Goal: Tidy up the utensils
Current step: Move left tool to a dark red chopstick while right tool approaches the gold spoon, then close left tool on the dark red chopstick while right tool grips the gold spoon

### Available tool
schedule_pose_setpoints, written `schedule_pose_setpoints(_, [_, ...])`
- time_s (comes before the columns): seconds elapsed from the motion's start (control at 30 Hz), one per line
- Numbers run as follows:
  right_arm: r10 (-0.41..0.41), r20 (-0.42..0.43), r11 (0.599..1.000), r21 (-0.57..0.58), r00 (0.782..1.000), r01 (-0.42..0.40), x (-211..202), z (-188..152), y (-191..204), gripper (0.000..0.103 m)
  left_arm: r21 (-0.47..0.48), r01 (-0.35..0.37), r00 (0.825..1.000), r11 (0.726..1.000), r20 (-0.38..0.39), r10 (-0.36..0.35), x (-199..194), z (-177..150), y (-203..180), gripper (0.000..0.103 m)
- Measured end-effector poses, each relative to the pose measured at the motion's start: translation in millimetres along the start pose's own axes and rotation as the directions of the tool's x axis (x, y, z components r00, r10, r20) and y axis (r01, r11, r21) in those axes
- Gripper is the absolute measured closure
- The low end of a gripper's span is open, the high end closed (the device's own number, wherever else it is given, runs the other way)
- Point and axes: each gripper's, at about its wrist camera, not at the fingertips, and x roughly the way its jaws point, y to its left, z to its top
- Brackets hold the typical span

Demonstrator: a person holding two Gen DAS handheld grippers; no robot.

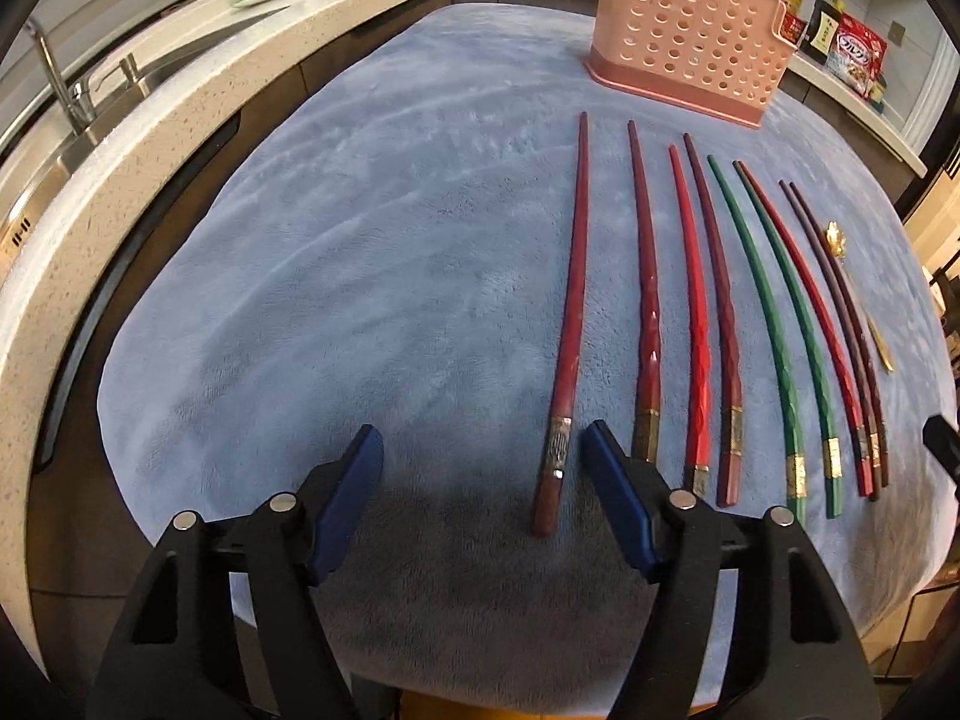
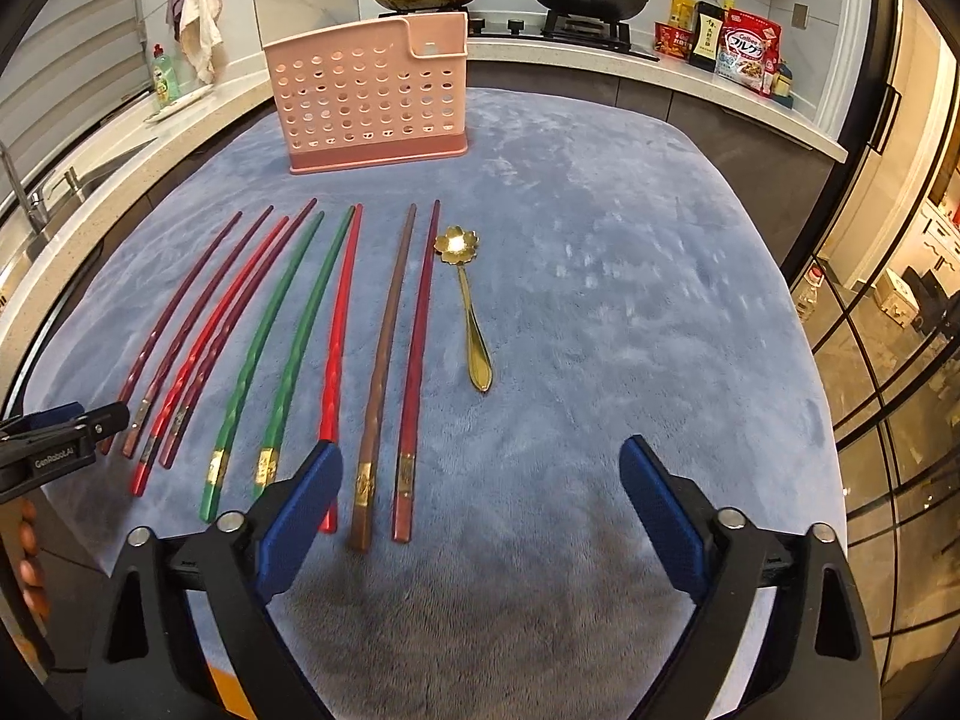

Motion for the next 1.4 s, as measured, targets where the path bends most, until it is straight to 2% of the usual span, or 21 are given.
schedule_pose_setpoints(0.13, [0.032, -0.01, 0.999, 0.032, 0.999, -0.031, 14, 12, -6, 0.028, 0.014, 0.015, 1.0, 1.0, 0.004, -0.015, 0, 5, 0, 0.055])
schedule_pose_setpoints(0.2, [0.046, -0.015, 0.998, 0.048, 0.999, -0.045, 23, 18, -10, 0.034, 0.023, 0.028, 1.0, 0.999, 0.004, -0.029, -1, 7, -1, 0.072])
schedule_pose_setpoints(0.3, [0.059, -0.025, 0.996, 0.066, 0.998, -0.057, 36, 26, -13, 0.046, 0.03, 0.053, 0.999, 0.998, -0.006, -0.053, -1, 11, -3, 0.089])
schedule_pose_setpoints(0.33, [0.065, -0.03, 0.995, 0.074, 0.997, -0.063, 41, 30, -15, 0.052, 0.03, 0.054, 0.999, 0.998, -0.008, -0.054, 0, 11, -3, 0.091])
schedule_pose_setpoints(0.37, [0.071, -0.035, 0.994, 0.081, 0.997, -0.068, 45, 32, -16, 0.058, 0.031, 0.054, 0.999, 0.998, -0.009, -0.054, 0, 12, -4, 0.092])
schedule_pose_setpoints(0.57, [0.112, -0.084, 0.988, 0.12, 0.99, -0.101, 70, 39, -24, 0.077, 0.028, 0.054, 0.998, 0.998, -0.023, -0.053, 2, 14, -7, 0.092])
schedule_pose_setpoints(0.73, [0.103, -0.077, 0.992, 0.087, 0.992, -0.096, 72, 37, -21, 0.078, 0.022, 0.06, 0.998, 0.998, -0.033, -0.059, 4, 16, -7, 0.092])
schedule_pose_setpoints(1.03, [0.133, -0.09, 0.988, 0.092, 0.987, -0.124, 68, 34, -27, 0.101, -0.003, 0.068, 0.997, 0.998, -0.048, -0.068, 1, 18, -6, 0.092])
schedule_pose_setpoints(1.27, [0.147, -0.047, 0.985, 0.096, 0.988, -0.142, 43, 40, -32, 0.101, -0.009, 0.081, 0.997, 0.997, 0.013, -0.081, -27, 29, -4, 0.094])
schedule_pose_setpoints(1.4, [0.149, 0.007, 0.985, 0.091, 0.989, -0.149, 20, 59, -36, 0.101, -0.021, 0.105, 0.992, 0.994, 0.078, -0.103, -52, 49, -1, 0.094])
